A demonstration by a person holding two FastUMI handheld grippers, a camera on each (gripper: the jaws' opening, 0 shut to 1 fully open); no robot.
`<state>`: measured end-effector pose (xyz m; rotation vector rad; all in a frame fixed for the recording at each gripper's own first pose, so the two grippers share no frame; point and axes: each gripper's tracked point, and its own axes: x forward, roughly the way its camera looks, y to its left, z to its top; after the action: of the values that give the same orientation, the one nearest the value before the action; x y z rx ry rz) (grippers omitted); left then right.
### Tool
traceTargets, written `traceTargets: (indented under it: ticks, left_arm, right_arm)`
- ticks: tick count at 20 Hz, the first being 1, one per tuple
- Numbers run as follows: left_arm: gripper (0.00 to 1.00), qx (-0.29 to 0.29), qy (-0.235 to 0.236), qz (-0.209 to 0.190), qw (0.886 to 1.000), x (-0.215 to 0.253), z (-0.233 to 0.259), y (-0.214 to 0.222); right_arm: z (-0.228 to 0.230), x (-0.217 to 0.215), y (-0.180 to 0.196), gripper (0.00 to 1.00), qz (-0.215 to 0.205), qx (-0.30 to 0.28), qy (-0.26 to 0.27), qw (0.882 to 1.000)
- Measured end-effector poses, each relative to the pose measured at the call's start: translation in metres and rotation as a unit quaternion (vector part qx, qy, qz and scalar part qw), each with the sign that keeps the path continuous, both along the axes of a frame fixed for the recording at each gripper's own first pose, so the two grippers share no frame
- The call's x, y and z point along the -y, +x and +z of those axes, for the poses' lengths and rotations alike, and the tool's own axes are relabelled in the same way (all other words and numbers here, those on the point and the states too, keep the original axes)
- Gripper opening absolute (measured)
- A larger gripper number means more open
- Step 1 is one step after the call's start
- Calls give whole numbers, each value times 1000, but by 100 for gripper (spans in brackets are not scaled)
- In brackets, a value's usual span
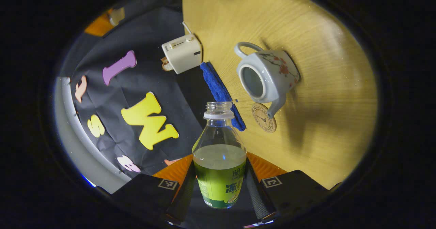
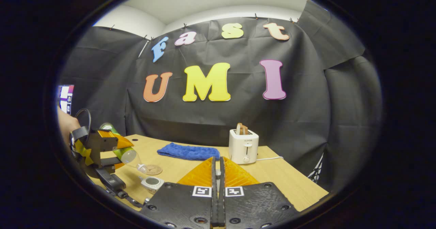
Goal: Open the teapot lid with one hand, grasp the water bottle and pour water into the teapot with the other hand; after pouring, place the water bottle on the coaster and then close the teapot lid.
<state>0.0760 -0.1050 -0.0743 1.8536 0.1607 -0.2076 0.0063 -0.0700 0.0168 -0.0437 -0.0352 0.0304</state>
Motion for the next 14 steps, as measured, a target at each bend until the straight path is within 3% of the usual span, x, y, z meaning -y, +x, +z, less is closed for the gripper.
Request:
traceTargets:
  ticks: [2,4,7,9,10,14]
  left_arm:
    - [74,-2,-79,16,997,-5,-2,-3]
    - [74,-12,-177,27,984,-5,-10,-3]
    - [74,-30,-336,48,940,-3,-16,-7]
    - [71,-28,-433,61,899,-2,-11,-9]
    - [75,-26,-485,69,872,-2,-7,-8]
    - [75,-39,-646,83,758,-7,14,2]
  right_arm:
    - [-1,6,1,0,-6,-1,5,1000]
    - [-2,12,1,0,-11,1,20,1000]
    - [-12,13,5,0,-10,-9,48,999]
    - [-17,10,8,0,-6,-15,43,999]
    - [-17,9,8,0,-9,-16,38,999]
    - [-21,-6,9,0,2,-18,27,999]
